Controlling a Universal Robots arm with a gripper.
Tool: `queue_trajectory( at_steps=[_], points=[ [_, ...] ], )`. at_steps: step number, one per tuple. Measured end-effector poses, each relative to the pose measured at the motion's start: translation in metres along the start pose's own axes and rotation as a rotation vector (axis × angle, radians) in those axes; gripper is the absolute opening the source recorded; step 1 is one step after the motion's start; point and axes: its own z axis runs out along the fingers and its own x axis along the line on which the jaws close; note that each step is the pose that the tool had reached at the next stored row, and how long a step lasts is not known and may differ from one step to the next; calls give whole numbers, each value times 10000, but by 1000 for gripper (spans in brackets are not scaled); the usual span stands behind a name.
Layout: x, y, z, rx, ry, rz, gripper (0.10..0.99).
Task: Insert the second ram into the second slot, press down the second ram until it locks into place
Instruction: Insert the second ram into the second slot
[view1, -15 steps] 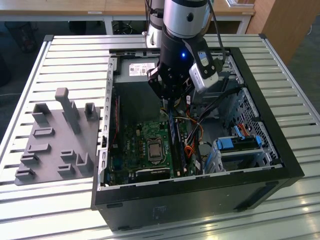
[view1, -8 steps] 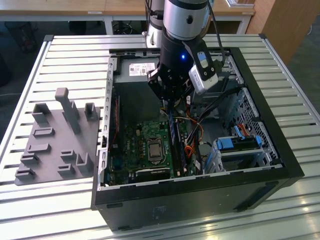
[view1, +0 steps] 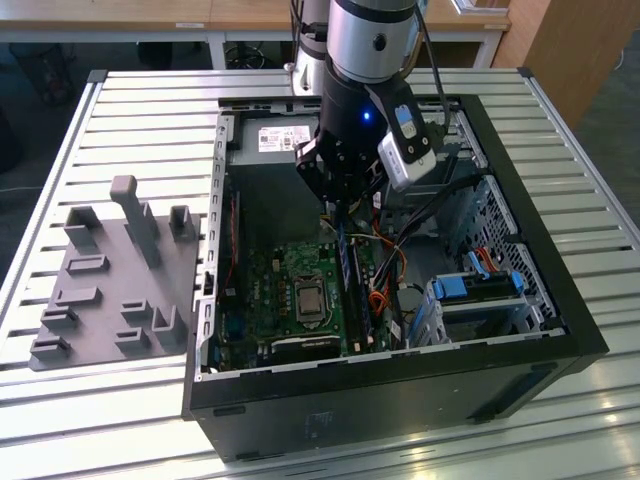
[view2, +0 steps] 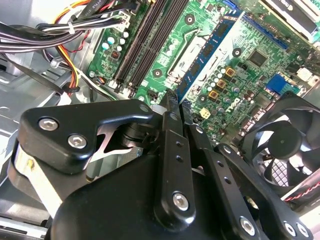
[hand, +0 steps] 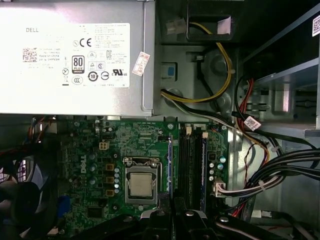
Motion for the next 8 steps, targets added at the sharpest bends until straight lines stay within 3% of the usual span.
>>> queue_trajectory(
  at_steps=[8],
  points=[
    [-10, 0, 25, 1, 31, 0, 137]
  ],
)
